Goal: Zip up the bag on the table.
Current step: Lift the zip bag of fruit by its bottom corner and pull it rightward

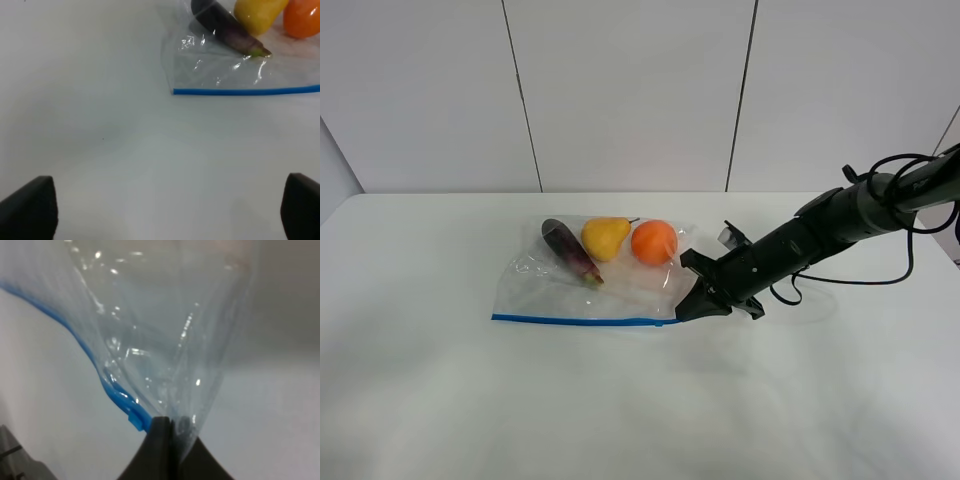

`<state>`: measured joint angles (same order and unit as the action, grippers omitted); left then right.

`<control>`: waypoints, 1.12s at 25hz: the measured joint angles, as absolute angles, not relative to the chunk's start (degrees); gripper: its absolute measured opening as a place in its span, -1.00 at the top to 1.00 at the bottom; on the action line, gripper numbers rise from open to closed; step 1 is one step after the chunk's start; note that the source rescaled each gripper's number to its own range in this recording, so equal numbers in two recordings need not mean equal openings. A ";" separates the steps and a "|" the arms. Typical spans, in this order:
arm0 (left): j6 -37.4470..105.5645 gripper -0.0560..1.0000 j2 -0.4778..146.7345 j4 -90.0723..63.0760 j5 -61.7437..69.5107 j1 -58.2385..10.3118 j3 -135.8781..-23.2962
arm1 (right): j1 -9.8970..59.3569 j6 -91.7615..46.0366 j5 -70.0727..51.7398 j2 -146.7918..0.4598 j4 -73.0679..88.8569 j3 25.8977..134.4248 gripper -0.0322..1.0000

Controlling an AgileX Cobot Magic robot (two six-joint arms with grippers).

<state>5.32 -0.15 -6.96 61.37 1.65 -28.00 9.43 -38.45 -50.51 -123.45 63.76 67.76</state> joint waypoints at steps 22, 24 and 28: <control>5.32 -1.00 -0.15 -6.96 61.37 1.65 -28.00 | 9.43 -29.86 -60.57 -120.34 62.38 85.15 0.94; 5.32 -1.00 -0.15 -6.96 61.37 1.65 -28.00 | 9.43 -29.66 -60.57 -120.34 62.33 85.19 0.94; 5.32 -1.00 -0.15 -6.96 61.37 1.65 -28.00 | 9.43 -29.66 -60.57 -120.34 62.32 85.19 0.94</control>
